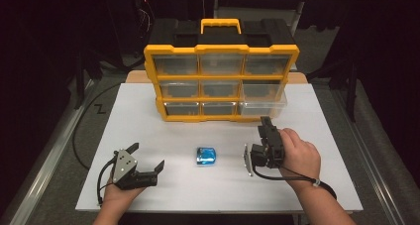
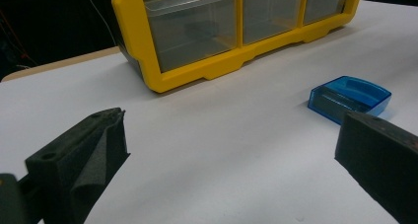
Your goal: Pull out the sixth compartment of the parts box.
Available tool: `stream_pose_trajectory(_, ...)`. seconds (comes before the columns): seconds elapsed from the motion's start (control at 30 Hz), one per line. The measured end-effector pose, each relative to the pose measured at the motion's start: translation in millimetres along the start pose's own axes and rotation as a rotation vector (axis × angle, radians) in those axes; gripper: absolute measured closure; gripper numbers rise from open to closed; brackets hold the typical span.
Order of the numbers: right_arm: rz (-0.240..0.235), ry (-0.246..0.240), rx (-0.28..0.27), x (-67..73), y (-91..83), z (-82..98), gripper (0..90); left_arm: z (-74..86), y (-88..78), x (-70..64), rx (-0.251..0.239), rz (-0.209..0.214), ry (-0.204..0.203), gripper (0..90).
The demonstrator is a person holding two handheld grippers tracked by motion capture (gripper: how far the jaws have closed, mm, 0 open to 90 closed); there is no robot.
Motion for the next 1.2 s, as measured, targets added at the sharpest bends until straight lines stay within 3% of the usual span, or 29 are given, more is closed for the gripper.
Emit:
stream_pose_trajectory(0.17, -0.033, 0.01, -0.006, 19.3, -0.6, 1.0, 56.2, -0.1, -0.1, 0.5, -0.002, -0.001, -0.001, 0.3)
stream_pose_trajectory(0.2, -0.052, 0.027, 0.004, 28.4, -1.0, 2.3, 55.9, 0.0, -0.1, 0.5, -0.001, -0.001, -0.001, 0.4)
stream_pose_trajectory(0.27, -0.055, 0.002, -0.007, 33.5, -0.3, 1.2, 55.6, 0.0, -0.1, 0.4, -0.001, -0.001, -0.001, 0.3)
stream_pose_trajectory(0.5, -0.1, 0.006, -0.002, 73.3, -2.2, -1.4, 55.2, 0.7, 0.4, 0.5, 0.0, -0.001, -0.001, 0.3)
stream_pose_trajectory(0.63, -0.1, 0.013, 0.01, 88.9, -4.1, 2.1, 55.7, 1.9, 1.4, 0.7, 0.008, 0.001, 0.0, 0.4)
stream_pose_trajectory(0.7, -0.127, 0.004, 0.014, 100.7, -5.4, 4.8, 55.6, 1.6, 1.7, 0.2, 0.007, 0.002, 0.001, 0.4)
stream_pose_trajectory(0.97, -0.124, -0.017, -0.007, 102.0, -8.9, 0.8, 54.5, 1.7, 1.7, -1.6, 0.007, -0.001, -0.002, 0.3)
stream_pose_trajectory(1.2, -0.12, 0.008, 0.001, 97.7, -7.8, 3.9, 37.6, 3.3, 3.7, -1.3, 0.015, 0.001, 0.001, 0.3)
Point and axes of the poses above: each handheld gripper's, and its own axes: y roughly forward along the jaws, z roughly out of its underside, x roughly to its left, the point moved 8 cm from there along y, roughly forward along the jaws
